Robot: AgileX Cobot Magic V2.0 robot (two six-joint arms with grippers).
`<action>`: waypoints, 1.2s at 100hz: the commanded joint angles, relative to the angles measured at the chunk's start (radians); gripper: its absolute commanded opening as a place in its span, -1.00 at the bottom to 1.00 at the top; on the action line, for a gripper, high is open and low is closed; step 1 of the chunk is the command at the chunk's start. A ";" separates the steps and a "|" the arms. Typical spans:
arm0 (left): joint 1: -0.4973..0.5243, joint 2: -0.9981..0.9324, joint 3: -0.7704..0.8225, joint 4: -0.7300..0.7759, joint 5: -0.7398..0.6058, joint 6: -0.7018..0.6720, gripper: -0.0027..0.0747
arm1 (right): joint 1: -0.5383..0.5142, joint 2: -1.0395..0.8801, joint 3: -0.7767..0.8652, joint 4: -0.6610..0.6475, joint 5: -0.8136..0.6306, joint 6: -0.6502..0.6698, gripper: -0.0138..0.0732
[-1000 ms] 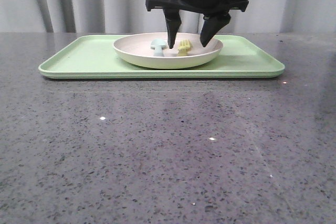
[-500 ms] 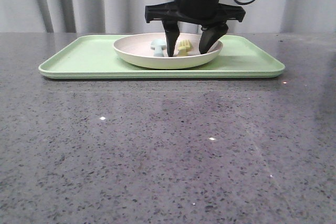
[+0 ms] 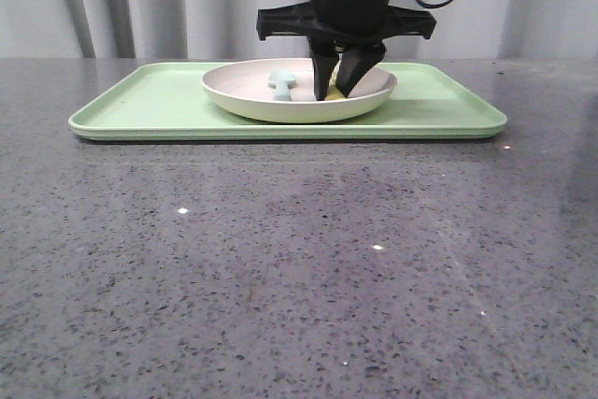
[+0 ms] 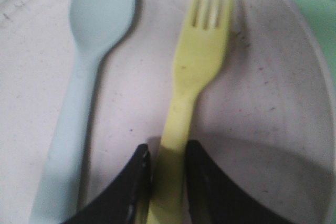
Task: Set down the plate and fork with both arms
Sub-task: 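Lift the yellow fork out of the plate with the right gripper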
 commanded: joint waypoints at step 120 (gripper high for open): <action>0.003 0.006 -0.027 -0.004 -0.064 -0.008 0.06 | -0.089 -0.185 -0.127 0.020 0.131 -0.031 -0.89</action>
